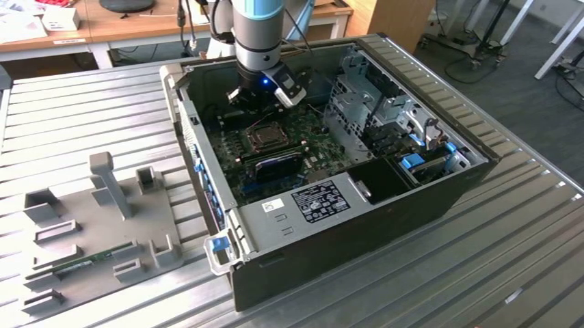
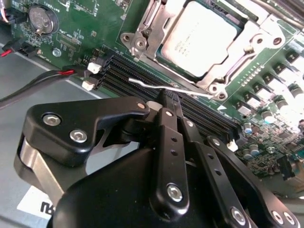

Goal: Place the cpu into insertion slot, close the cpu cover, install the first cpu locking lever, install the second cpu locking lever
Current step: 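Install the first cpu locking lever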

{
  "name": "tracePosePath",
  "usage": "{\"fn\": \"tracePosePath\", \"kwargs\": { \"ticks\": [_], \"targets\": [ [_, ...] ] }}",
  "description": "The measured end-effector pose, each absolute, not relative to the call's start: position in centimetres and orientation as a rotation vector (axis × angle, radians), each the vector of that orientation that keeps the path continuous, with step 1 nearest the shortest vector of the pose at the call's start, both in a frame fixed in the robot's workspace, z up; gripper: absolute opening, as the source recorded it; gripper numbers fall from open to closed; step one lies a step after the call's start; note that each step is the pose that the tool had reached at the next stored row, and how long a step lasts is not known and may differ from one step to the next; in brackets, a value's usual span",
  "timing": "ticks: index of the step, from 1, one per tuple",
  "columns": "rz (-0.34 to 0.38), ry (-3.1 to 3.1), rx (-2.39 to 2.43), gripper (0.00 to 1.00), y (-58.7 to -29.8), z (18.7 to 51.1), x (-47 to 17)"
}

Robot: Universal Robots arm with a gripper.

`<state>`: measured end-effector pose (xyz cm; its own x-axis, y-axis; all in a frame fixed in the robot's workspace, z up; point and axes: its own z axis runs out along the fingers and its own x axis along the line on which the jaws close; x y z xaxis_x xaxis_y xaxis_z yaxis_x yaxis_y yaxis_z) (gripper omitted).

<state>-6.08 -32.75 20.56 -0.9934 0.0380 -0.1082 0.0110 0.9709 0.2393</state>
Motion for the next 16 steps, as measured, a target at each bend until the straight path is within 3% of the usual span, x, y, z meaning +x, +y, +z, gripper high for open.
{"fn": "tracePosePath", "kwargs": {
  "ticks": [16],
  "targets": [
    [0.365, 3.007, 0.038, 0.1, -32.74, 20.67, -5.78]
  ]
}}
